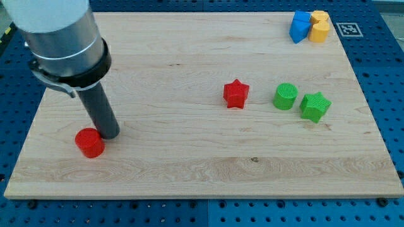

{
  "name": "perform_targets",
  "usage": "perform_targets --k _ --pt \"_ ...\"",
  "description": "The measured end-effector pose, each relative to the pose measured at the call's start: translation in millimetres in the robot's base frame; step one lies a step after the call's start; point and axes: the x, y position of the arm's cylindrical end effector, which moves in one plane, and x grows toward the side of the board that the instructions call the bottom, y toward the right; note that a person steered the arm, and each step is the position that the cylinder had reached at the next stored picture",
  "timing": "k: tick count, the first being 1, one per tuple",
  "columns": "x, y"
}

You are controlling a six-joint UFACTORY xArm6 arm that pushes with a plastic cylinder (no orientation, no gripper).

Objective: Move the red star closer to the red circle

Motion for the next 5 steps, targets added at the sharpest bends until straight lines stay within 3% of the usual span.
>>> perform_targets --k 2,4,5 --pt "-23.4 -19.7" --pt "35.2 -20.2" --pt "18.3 -26.8"
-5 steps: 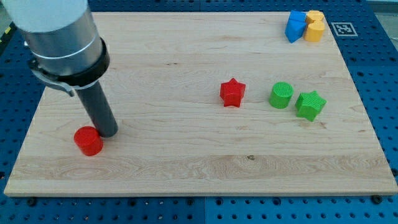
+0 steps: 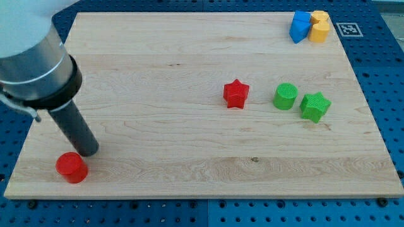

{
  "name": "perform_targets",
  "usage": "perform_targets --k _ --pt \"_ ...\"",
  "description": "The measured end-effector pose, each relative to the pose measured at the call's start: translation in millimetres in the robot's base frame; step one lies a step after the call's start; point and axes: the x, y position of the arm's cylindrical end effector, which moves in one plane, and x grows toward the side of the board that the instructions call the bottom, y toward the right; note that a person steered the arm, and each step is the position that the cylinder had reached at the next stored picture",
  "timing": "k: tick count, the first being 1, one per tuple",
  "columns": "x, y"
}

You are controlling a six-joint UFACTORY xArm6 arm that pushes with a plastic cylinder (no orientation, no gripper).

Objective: Move the red star closer to the red circle

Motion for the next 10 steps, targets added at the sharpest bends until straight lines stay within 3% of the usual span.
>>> perform_targets --k 1,4,5,7,10 --pt "-41.9 -5.5" --pt "-63.1 -18.8" --pt "-107.1 -27.4" --pt "-172.2 41.4" --pt "-175.5 242.0"
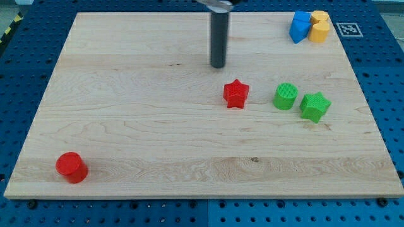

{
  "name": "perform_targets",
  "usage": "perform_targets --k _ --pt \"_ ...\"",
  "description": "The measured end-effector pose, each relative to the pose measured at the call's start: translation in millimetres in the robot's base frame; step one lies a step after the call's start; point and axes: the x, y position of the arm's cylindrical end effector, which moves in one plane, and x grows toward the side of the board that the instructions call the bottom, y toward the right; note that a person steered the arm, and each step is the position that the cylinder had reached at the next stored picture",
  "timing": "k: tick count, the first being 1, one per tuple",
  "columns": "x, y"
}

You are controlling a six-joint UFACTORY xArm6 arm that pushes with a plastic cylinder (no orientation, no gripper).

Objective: Move the red star closer to the red circle

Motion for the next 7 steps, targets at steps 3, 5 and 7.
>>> perform_targets --k 3,5,7 --pt "95.5 16.1" --pt "108.9 -80.5" --pt "99.2 15.0"
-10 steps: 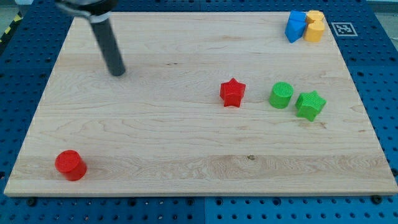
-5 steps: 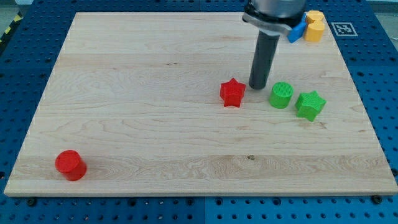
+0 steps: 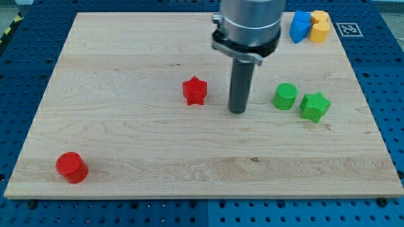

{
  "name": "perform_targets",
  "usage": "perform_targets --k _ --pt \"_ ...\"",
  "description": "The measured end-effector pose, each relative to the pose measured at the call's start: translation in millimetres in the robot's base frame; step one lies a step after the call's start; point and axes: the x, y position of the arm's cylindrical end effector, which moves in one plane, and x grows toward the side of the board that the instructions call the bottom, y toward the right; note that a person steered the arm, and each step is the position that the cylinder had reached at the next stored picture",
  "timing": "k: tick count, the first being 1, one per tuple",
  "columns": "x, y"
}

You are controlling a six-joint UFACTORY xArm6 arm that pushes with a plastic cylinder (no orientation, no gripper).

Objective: Move the red star closer to the red circle

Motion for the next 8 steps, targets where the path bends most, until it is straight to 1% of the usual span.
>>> perform_targets --k 1,2,3,4,5,6,7,8 --pt "-26.3 -38.4" --pt "-28.8 -121.4" --pt "-28.3 -168.6" --pt "-47.0 -164.4" --pt "-57.1 -168.4" --pt "-29.4 -183.6" --pt "17.0 -198.0" --pt "-11.3 -198.7"
